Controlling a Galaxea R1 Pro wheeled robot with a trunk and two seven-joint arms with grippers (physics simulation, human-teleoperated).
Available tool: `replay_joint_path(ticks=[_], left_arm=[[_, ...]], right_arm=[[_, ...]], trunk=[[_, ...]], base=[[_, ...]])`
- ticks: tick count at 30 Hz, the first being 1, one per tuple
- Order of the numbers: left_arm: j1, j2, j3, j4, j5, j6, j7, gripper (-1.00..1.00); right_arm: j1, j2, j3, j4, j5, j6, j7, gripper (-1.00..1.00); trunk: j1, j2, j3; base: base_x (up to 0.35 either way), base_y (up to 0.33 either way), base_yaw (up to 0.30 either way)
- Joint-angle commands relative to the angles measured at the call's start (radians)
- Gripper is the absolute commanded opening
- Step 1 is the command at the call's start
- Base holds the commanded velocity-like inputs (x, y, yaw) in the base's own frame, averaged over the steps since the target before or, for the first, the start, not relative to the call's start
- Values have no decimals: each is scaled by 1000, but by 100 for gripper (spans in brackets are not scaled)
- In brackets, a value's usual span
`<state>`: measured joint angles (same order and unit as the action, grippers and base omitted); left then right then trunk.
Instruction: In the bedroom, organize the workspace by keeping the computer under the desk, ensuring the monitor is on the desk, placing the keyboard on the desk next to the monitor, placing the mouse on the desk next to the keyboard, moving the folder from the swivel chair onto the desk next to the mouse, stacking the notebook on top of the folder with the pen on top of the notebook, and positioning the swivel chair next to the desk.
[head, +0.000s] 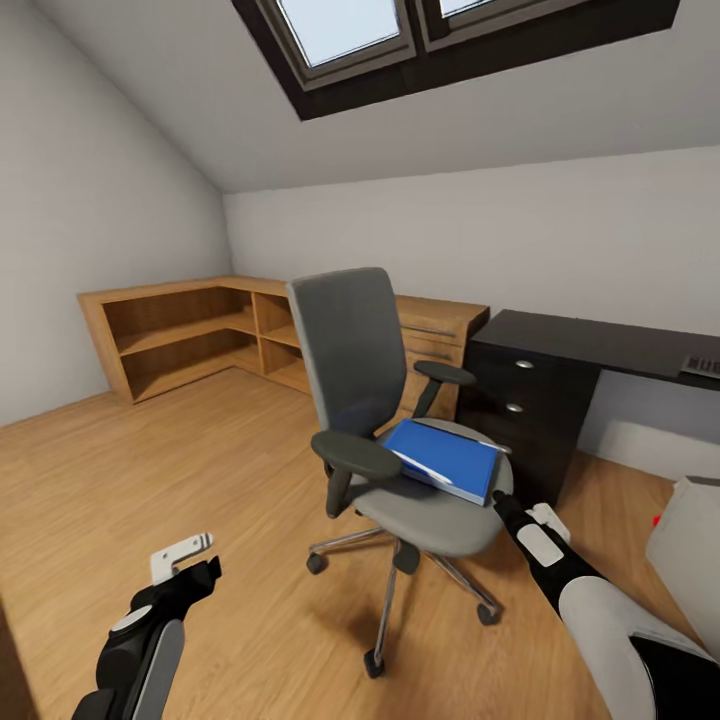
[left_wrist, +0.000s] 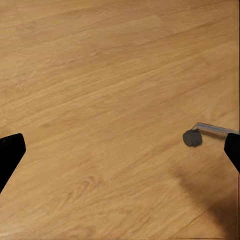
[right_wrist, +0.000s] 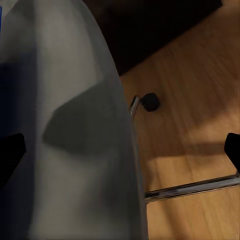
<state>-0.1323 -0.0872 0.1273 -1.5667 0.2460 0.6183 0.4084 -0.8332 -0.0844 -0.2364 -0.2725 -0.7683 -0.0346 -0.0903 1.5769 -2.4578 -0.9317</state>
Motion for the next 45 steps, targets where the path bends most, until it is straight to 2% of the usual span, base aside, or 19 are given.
replay_joint_path(ticks=[1,4,15,24,30,42,43,45], left_arm=[[-1,0,-8,-1,10,3,8,100],[-1,0,-24,0,9,3,9,100],[-1,0,-26,2,9,3,9,100],[-1,0,-28,3,9,4,9,100],[-1,0,-28,4,9,5,9,100],[-1,0,-40,25,9,6,9,100],[-1,0,-40,25,9,6,9,100],[-1,-1,-41,25,8,6,9,100]], right_arm=[[0,0,8,15,-17,-3,-3,100],[0,0,8,15,-17,-2,-3,100],[0,0,8,15,-17,-3,-3,100],[0,0,8,15,-17,-3,-3,100],[0,0,7,15,-17,-4,-3,100],[0,2,8,17,-17,-4,-1,100],[0,7,8,17,-17,-4,5,100],[0,33,9,24,-15,-6,48,100]], trunk=[[0,0,-1],[0,0,-1],[0,0,-1],[0,0,-1],[0,0,-1],[0,0,-1],[0,0,-1],[0,0,-1]], base=[[80,0,7],[199,0,3],[317,0,14],[181,0,223],[-51,0,156],[-314,-38,7],[-315,-72,0],[-130,-25,0]])
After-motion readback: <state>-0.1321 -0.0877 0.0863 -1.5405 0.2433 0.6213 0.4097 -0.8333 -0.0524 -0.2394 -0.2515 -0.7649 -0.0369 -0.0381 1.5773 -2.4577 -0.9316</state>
